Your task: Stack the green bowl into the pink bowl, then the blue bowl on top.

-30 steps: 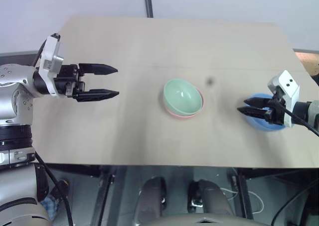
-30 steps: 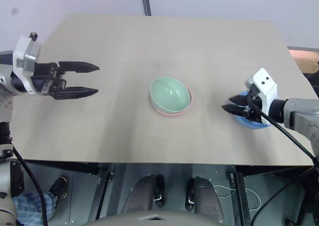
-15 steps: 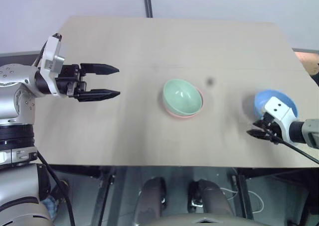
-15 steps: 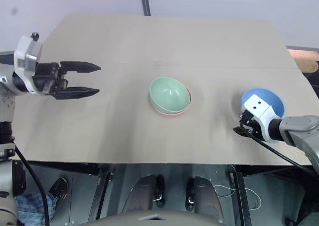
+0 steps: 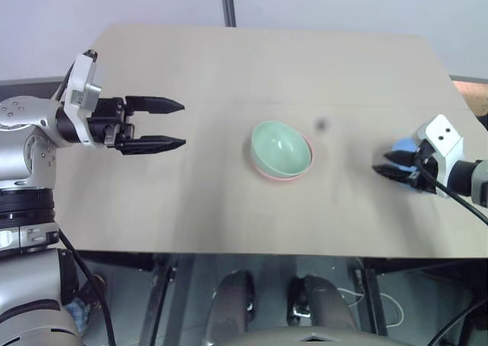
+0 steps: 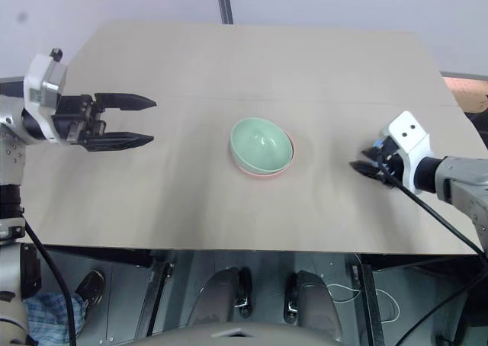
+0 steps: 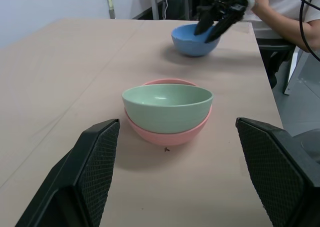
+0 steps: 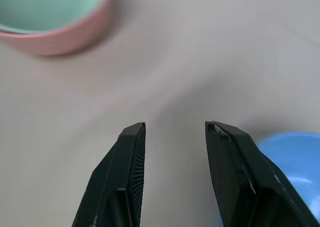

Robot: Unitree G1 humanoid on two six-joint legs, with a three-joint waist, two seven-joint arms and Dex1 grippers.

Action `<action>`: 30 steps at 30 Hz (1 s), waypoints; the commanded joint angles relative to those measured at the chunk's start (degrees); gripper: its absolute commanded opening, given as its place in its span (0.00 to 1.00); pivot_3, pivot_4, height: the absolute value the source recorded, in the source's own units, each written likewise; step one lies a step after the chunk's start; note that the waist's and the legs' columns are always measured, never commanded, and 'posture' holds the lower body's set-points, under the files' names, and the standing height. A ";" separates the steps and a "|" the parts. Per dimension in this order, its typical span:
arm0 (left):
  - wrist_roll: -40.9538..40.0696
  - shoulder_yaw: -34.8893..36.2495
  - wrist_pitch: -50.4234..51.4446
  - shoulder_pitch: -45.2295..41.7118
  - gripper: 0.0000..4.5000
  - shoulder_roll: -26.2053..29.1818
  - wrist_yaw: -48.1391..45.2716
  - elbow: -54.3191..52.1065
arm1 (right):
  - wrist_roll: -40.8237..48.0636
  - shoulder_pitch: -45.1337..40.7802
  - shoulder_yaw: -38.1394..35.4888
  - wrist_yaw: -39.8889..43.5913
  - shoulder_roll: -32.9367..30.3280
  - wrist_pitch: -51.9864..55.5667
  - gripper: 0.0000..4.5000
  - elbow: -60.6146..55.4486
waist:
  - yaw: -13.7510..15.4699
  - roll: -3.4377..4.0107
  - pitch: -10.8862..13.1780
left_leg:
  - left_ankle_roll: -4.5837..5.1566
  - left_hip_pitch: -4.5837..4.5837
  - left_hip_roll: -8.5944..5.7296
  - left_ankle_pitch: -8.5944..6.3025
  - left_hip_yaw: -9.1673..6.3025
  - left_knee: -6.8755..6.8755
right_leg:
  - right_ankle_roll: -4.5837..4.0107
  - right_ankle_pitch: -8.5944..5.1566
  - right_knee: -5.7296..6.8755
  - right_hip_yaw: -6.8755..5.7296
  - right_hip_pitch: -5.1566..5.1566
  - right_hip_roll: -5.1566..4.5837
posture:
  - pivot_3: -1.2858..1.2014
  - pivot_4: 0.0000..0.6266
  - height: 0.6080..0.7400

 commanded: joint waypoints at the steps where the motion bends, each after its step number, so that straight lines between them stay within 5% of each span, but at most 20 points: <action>1: -0.39 0.48 -0.36 -1.09 0.87 0.32 -0.24 -0.39 | -2.71 -0.06 -0.14 -2.43 -1.49 1.69 0.48 1.51 | -0.07 0.00 0.00 | -0.02 0.01 0.01 0.01 0.00 -0.01 | 0.00 0.00 0.00 0.00 0.00 0.01 | 0.52 0.24 1.00; 14: -0.33 0.09 -0.05 -1.10 0.87 0.16 -0.13 -0.76 | -7.56 6.11 5.97 -1.54 -7.84 6.58 0.48 2.51 | -0.08 0.01 0.00 | 0.02 0.01 0.01 -0.01 0.01 -0.03 | 0.00 0.00 0.00 0.01 -0.01 0.01 | 0.52 0.24 1.00; 20: -0.23 -0.09 -0.04 -1.16 0.89 0.14 -0.15 -0.70 | -8.76 6.69 5.90 -0.53 -8.14 4.55 0.03 2.20 | -0.09 -0.06 -0.04 | 0.03 0.04 0.01 -0.02 0.01 -0.02 | 0.01 -0.01 -0.01 0.02 0.01 0.01 | 0.52 0.24 1.00; 27: 0.41 -0.37 -0.70 -1.04 0.89 0.00 -0.04 -0.55 | -9.55 6.08 8.13 3.28 -9.95 0.61 0.03 -1.60 | -0.10 -0.08 -0.05 | 0.04 0.03 0.02 -0.03 0.00 -0.02 | 0.01 -0.01 -0.02 0.01 0.01 0.01 | 0.52 0.24 1.00; 30: 0.62 -0.46 -0.83 -1.17 0.89 -0.08 -0.15 -0.29 | -9.99 -0.48 11.95 4.49 -9.69 -0.23 0.03 -5.18 | -0.45 -0.03 -0.02 | 0.04 0.03 0.05 -0.03 0.01 -0.03 | 0.01 -0.01 -0.02 0.03 -0.01 0.04 | 0.52 0.24 1.00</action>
